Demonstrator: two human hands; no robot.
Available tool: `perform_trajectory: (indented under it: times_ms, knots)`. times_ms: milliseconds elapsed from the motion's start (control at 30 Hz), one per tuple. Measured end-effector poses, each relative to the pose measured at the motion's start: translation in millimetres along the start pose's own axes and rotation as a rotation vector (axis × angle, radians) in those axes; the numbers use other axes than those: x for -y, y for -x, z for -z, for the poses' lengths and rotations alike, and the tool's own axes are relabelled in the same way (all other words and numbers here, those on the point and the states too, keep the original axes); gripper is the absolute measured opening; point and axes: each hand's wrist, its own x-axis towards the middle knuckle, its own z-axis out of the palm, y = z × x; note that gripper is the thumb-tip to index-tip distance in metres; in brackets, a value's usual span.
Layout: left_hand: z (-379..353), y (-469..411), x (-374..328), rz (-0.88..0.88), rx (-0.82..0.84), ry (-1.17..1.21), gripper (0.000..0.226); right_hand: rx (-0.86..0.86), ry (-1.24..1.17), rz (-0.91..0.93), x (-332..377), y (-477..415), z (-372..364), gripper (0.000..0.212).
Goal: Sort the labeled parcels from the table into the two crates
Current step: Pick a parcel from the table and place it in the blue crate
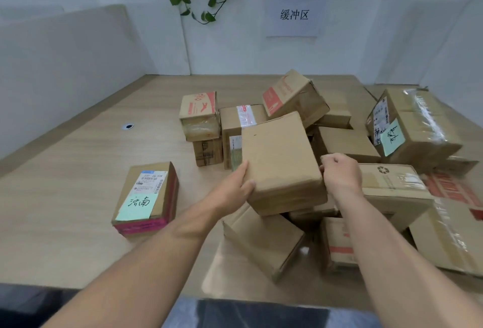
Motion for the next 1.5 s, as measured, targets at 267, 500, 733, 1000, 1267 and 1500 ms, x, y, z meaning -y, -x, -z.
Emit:
perform_trajectory:
  times_ms: [267,500,733,1000,1267,1500]
  knots:
    - [15,4,13,0.126,0.024,-0.053,0.087,0.483,-0.421,-0.297,13,24,-6,0.062]
    - [36,8,5,0.103,0.003,0.287,0.043,0.482,-0.481,-0.159,28,39,-21,0.042]
    - [45,19,22,0.241,0.026,0.548,0.052,0.540,-0.530,-0.120,33,52,-36,0.022]
    - [70,25,56,0.227,-0.089,0.669,0.045,0.705,-0.375,-0.267,26,64,-53,0.026]
    - [96,39,77,0.406,-0.106,0.564,0.052,0.711,-0.437,-0.127,30,68,-79,0.030]
    - [83,56,102,0.248,-0.188,0.733,0.083,0.740,-0.430,0.133,32,72,-85,0.036]
